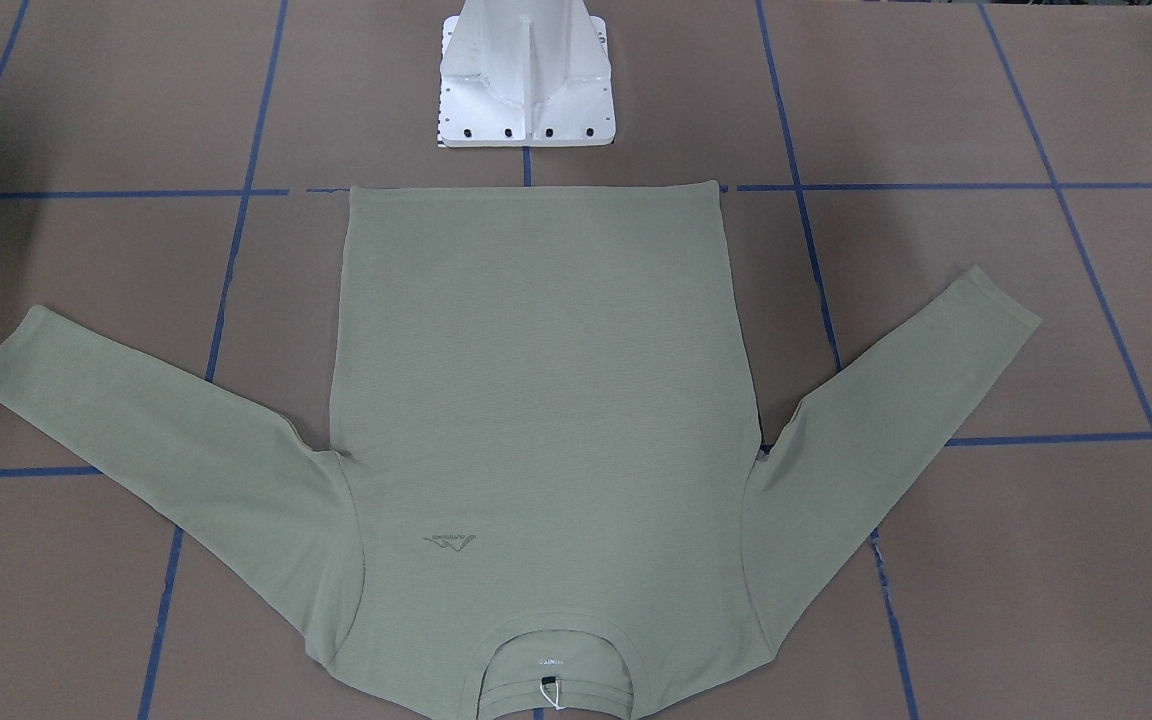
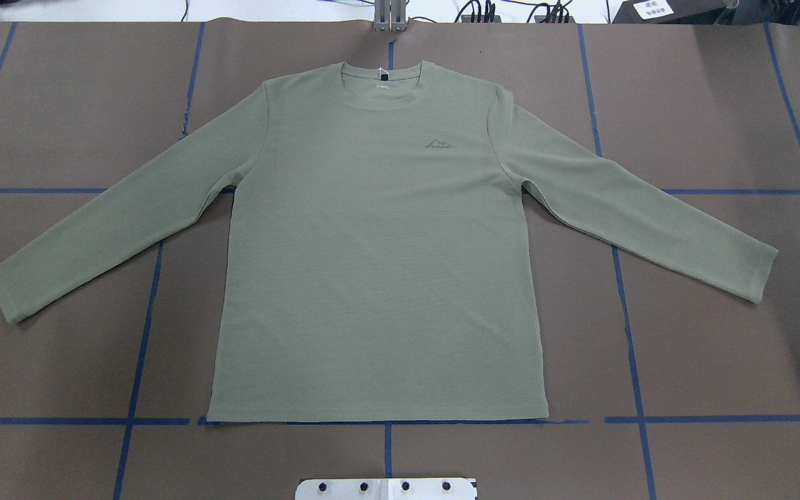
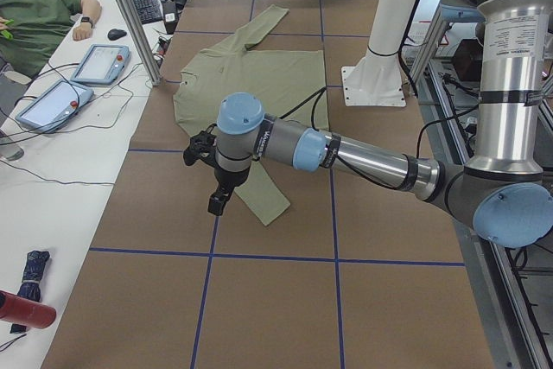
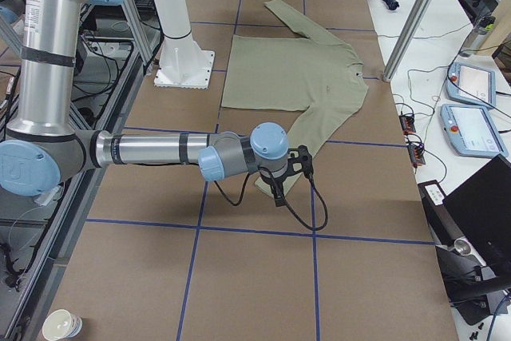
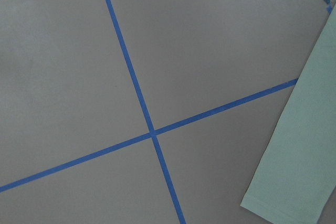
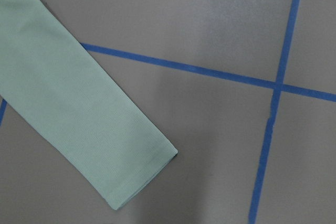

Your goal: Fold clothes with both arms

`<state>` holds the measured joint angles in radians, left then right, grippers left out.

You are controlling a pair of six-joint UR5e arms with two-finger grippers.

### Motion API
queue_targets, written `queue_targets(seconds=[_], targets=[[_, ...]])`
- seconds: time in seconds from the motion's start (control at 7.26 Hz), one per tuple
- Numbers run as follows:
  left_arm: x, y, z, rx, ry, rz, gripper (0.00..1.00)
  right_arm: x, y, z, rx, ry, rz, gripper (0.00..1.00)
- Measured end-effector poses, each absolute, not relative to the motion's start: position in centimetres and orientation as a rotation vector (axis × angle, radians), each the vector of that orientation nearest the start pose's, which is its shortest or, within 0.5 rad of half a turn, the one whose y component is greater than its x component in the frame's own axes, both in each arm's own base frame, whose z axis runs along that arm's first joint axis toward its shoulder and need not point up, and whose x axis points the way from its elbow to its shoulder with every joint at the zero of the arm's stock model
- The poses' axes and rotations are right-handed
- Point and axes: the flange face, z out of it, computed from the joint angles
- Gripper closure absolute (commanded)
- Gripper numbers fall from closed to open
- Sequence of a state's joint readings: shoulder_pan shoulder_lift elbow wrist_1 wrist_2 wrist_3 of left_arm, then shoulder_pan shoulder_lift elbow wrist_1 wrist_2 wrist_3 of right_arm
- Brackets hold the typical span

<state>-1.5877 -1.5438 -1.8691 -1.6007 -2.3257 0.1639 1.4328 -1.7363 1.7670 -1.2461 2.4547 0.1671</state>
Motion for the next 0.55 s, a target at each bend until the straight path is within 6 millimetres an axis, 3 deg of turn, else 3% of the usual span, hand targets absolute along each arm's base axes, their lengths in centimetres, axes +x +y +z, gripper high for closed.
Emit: queue_targets(seconds=[0.55], targets=[[-7.3,-48.2,52.3,0.356,0.721,0.254,0.0,-11.6,-45.9,64.8,0.228,-0.921,0.04,0.11]])
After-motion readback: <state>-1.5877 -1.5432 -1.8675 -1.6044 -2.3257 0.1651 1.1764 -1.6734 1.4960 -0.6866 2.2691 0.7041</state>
